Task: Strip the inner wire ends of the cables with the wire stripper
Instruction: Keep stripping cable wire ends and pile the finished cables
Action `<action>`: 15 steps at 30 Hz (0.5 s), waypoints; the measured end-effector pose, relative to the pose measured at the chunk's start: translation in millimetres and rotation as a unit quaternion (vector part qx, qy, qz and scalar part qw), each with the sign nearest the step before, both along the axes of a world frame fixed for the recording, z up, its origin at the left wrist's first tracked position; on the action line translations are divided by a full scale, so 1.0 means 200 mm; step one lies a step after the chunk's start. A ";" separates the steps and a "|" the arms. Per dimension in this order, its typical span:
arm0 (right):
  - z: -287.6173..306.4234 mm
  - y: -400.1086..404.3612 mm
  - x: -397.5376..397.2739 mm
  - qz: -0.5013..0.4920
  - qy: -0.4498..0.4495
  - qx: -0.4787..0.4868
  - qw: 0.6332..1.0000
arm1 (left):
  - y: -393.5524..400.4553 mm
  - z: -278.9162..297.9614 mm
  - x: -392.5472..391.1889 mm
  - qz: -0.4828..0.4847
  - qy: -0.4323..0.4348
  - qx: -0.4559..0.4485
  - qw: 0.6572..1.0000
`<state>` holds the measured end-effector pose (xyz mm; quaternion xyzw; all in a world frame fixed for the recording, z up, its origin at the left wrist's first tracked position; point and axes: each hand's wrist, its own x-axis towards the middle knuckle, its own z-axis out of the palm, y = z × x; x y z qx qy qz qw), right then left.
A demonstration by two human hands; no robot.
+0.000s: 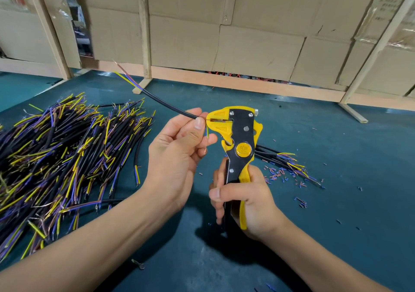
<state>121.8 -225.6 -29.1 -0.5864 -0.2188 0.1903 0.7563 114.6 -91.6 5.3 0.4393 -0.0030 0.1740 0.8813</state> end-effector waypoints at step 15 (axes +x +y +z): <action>0.06 -0.07 0.06 0.115 0.054 0.053 0.990 | 0.17 0.08 0.05 -0.030 0.026 0.138 0.990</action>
